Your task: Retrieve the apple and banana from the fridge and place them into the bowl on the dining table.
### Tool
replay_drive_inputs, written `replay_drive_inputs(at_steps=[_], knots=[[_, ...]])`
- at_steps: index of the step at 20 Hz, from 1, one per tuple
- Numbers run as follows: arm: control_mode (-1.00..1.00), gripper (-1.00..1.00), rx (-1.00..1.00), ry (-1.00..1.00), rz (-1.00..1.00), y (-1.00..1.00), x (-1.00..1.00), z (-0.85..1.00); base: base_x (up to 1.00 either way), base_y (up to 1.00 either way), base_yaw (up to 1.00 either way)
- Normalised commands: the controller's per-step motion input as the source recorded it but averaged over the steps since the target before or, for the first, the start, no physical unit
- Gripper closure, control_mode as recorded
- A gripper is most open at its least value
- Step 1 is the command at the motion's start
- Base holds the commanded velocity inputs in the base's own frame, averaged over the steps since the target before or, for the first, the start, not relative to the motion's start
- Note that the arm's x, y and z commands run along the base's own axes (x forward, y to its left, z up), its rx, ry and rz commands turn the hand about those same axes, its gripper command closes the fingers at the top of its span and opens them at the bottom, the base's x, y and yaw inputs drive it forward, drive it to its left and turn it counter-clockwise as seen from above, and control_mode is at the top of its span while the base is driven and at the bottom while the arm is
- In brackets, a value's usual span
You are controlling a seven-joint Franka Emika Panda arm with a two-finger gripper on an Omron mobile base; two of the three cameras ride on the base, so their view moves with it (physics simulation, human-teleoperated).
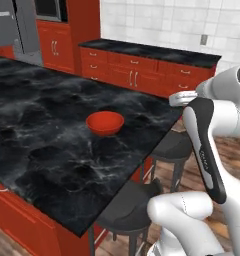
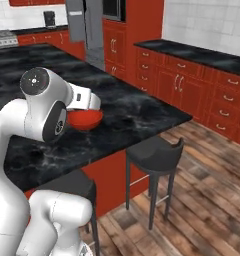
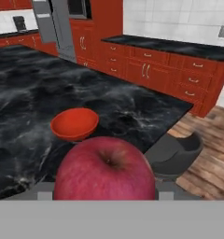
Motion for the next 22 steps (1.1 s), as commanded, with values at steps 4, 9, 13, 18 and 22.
replay_drive_inputs(at_steps=[4,9,13,18,22], knots=[[1.0,1.0,0.0,0.0,0.0,0.0,0.0,0.0,0.58,-1.0,0.37],[1.0,1.0,0.0,0.0,0.0,0.0,0.0,0.0,0.55,-1.0,0.34],[1.0,1.0,0.0,0.0,0.0,0.0,0.0,0.0,0.17,-1.0,0.29],[1.0,1.0,0.0,0.0,0.0,0.0,0.0,0.0,0.04,-1.0,0.24],[1.0,1.0,0.0,0.0,0.0,0.0,0.0,0.0,0.46,-0.82,0.28]])
